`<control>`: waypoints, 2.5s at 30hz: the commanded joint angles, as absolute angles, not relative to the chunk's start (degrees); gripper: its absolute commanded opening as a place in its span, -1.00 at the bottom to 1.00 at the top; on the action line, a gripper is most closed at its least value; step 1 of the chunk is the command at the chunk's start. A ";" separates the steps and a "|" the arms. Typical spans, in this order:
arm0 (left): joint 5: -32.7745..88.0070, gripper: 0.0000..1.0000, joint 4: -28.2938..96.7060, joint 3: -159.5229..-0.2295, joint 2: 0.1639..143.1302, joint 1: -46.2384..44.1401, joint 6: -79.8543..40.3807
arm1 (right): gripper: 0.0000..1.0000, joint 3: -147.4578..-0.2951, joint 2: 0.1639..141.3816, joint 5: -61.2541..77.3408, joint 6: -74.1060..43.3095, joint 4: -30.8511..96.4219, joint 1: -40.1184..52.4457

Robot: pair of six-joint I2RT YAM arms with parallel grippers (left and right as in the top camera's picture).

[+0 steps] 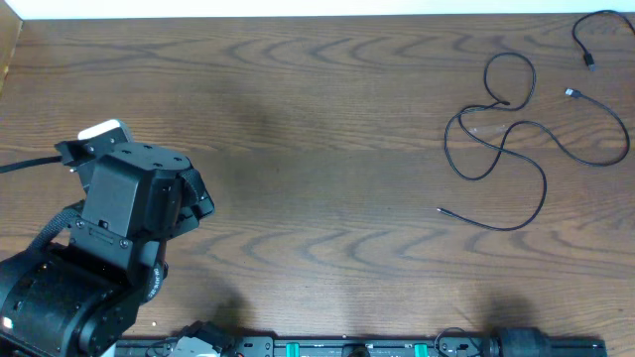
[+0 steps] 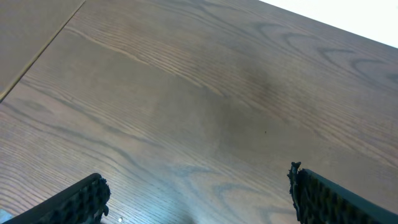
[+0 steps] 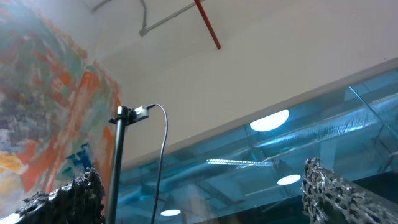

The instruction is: Untangle cables

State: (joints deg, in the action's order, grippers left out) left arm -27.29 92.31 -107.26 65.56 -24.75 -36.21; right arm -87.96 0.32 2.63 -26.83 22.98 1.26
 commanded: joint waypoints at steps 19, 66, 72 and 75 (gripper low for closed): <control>-27.62 0.90 96.77 -106.91 65.58 -24.45 -36.73 | 0.98 -70.85 0.43 -4.23 -43.90 13.23 1.50; -27.59 0.90 96.77 -106.91 65.58 -24.45 -36.73 | 0.98 -0.32 0.54 -11.27 -45.56 1.04 1.50; -27.62 0.90 96.77 -106.91 65.58 -24.45 -36.73 | 0.98 -0.32 1.13 -10.81 -44.91 3.22 1.50; -27.59 0.90 96.77 -106.91 65.58 -24.45 -36.73 | 0.99 -0.32 1.13 -10.81 -44.93 3.20 1.50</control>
State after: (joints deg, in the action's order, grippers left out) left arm -27.29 92.31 -107.20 65.56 -24.75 -36.21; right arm -0.36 1.13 -10.11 -46.00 2.98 1.26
